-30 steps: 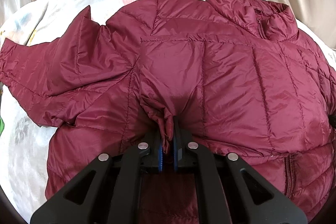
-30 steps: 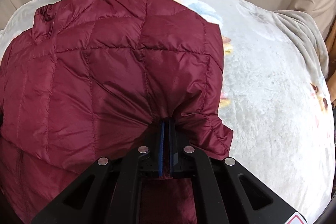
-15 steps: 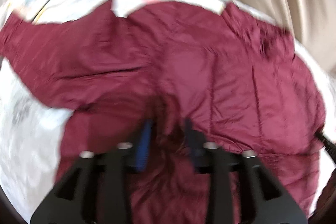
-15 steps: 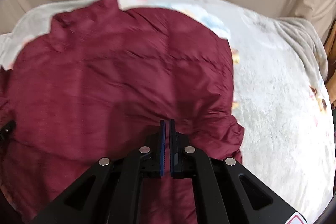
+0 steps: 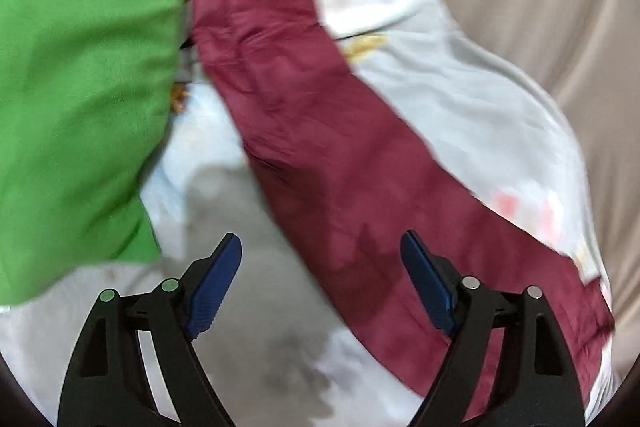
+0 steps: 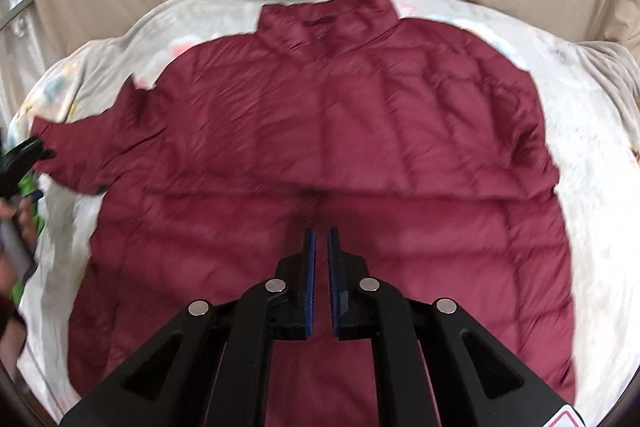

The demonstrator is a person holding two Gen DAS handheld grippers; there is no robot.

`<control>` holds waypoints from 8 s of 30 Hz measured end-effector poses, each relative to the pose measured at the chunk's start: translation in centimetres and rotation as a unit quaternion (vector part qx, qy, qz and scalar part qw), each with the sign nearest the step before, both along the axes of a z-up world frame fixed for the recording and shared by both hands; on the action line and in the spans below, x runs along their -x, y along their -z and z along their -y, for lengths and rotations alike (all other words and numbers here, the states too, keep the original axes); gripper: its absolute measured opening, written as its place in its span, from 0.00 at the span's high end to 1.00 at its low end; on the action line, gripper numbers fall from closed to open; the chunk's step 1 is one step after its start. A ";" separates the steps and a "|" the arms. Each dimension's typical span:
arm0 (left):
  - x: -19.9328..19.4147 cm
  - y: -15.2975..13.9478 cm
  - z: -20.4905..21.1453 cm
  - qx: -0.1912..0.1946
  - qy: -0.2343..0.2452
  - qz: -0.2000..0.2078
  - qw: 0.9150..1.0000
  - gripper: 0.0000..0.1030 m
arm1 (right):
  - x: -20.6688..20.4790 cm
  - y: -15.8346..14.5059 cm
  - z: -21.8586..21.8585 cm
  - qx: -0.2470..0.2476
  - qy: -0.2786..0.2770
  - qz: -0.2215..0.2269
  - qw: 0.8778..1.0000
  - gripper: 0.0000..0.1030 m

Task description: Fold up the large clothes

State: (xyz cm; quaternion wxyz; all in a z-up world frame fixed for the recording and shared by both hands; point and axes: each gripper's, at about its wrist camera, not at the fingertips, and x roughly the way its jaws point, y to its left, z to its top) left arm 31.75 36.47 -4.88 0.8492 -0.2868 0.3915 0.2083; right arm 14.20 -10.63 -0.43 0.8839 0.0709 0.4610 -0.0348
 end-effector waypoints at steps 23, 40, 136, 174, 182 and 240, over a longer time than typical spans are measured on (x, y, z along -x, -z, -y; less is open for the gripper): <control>5.1 -7.1 45.3 -0.070 0.467 0.083 0.877 0.55 | 7.1 0.4 6.0 0.022 0.062 -0.004 0.998 0.83; 6.4 -1.5 27.5 -0.019 0.267 0.021 0.963 0.46 | 0.9 -3.7 5.1 0.066 -0.032 0.087 0.994 0.65; 5.4 -3.3 23.6 -0.035 0.240 0.033 0.970 0.89 | -8.2 -2.5 14.8 -0.045 0.117 0.109 0.986 0.85; -0.8 3.4 28.2 -0.175 0.293 -0.061 0.938 0.85 | -12.6 6.2 19.3 -0.045 0.112 -0.016 0.993 1.00; 7.1 -0.9 22.6 -0.078 0.308 -0.047 0.947 0.46 | -2.2 0.1 19.9 -0.064 0.129 0.038 0.989 0.72; 19.6 -10.5 16.7 -0.091 0.217 0.003 0.972 0.94 | 17.5 -9.5 16.2 -0.142 0.152 0.155 0.966 0.98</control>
